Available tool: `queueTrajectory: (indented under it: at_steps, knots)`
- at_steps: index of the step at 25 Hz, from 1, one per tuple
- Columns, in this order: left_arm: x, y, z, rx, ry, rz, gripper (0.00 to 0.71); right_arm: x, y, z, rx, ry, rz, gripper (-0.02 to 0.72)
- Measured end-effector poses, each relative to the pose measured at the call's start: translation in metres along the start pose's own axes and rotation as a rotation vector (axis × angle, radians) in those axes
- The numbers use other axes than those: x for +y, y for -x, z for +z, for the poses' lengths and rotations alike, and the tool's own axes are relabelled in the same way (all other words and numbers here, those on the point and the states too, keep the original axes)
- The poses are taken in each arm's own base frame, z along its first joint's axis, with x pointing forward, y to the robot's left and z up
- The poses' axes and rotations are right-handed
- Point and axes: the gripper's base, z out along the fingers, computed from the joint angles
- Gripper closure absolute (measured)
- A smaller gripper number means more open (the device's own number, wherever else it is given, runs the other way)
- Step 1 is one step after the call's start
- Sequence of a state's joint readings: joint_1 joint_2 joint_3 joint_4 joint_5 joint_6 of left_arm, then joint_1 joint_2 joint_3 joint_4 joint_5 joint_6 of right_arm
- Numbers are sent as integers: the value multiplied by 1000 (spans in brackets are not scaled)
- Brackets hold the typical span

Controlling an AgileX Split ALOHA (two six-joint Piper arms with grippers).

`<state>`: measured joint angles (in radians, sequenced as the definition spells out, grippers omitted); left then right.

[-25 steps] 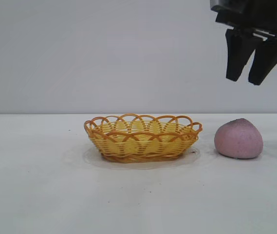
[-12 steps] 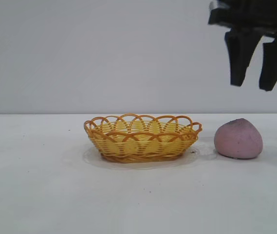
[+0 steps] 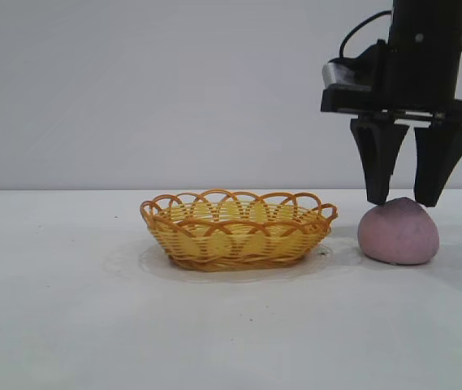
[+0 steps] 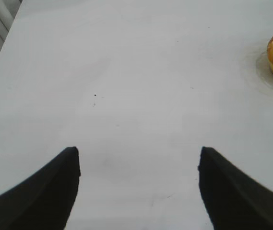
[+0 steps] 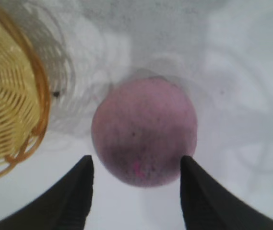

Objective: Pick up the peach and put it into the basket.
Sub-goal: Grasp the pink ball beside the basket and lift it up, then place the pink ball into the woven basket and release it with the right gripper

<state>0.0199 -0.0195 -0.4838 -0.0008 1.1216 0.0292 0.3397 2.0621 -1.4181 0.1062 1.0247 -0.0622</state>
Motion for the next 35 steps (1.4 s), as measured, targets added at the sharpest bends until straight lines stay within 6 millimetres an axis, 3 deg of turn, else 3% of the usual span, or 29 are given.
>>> queueTrajectory:
  at_steps: [2, 3, 9, 12, 15, 18, 24, 27, 31, 35]
  knots:
    - [0, 0, 0, 0, 0, 0, 247, 0, 3, -6, -2, -2, -20, 646]
    - [0, 0, 0, 0, 0, 0, 247, 1, 5, -11, 0, -1, -30, 703]
    - [0, 0, 0, 0, 0, 0, 247, 6, 25, -60, -66, 8, -64, 703]
    - [0, 0, 0, 0, 0, 0, 247, 17, 35, -93, -176, 98, -67, 703]
    - [0, 0, 0, 0, 0, 0, 247, 31, 40, -107, -231, 202, -80, 703]
    - [0, 0, 0, 0, 0, 0, 247, 50, 39, -103, -212, 229, -136, 703]
    - [0, 0, 0, 0, 0, 0, 247, 92, 41, -66, -116, 240, -244, 703]
    - [0, 0, 0, 0, 0, 0, 247, 104, 43, -45, -77, 240, -280, 703]
    - [0, 0, 0, 0, 0, 0, 247, 105, 46, -27, -51, 214, -292, 703]
    - [0, 0, 0, 0, 0, 0, 247, 102, 49, -23, -67, 187, -296, 559]
